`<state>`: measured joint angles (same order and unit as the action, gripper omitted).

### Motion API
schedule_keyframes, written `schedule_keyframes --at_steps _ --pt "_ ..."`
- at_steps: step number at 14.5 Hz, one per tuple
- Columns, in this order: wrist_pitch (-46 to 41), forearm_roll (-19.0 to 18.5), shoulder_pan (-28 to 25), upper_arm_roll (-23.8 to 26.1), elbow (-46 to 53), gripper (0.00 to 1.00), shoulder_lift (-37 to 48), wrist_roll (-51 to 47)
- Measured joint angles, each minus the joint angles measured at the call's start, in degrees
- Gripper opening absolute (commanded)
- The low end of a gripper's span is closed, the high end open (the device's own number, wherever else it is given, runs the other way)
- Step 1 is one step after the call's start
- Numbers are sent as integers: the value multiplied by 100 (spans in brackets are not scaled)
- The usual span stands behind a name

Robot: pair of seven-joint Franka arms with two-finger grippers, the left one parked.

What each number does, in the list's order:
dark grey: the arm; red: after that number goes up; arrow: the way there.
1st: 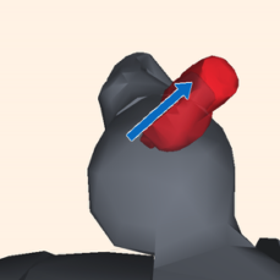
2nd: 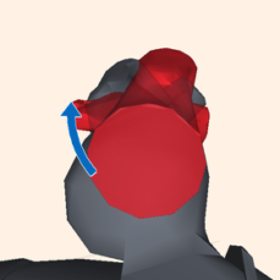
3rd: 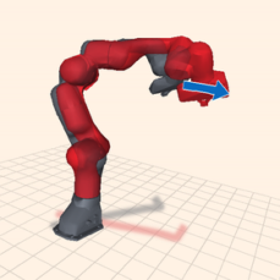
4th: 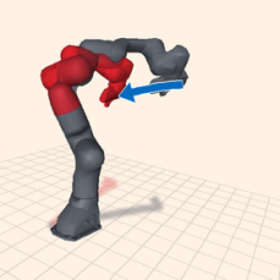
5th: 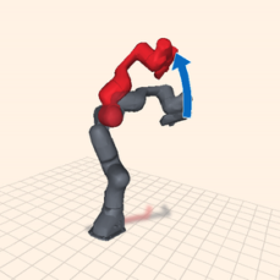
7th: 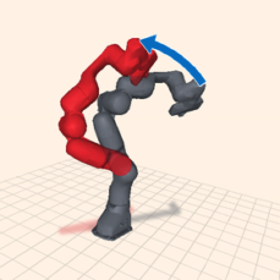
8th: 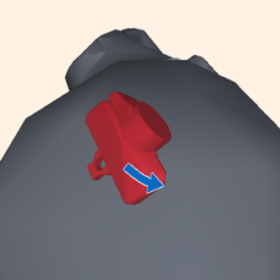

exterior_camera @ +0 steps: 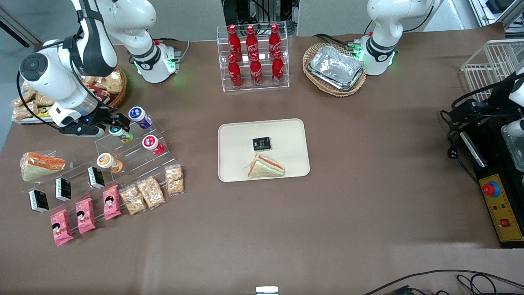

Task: Place green gum on tray
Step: 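Lower the right gripper and close it on the green-labelled bottle, then lift the green bottle and carry it over the cream tray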

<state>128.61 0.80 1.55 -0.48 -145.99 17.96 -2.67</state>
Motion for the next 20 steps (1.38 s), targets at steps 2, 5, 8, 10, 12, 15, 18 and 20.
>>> schedule_keyframes --at_steps 2,5,8,10,12,15,18,20 --pt "36 2 0 0 -28 77 -7 -16" --pt "51 3 0 0 -52 50 -11 -29" --pt "62 6 0 1 -58 27 -30 -35" --pt "67 6 0 1 -58 17 -31 -36" --pt "70 6 0 1 -58 17 -32 -36" --pt "-21 6 0 2 -19 16 16 -34" --pt "-821 6 0 5 382 16 292 4" --pt "-1698 6 -4 12 978 15 465 59"
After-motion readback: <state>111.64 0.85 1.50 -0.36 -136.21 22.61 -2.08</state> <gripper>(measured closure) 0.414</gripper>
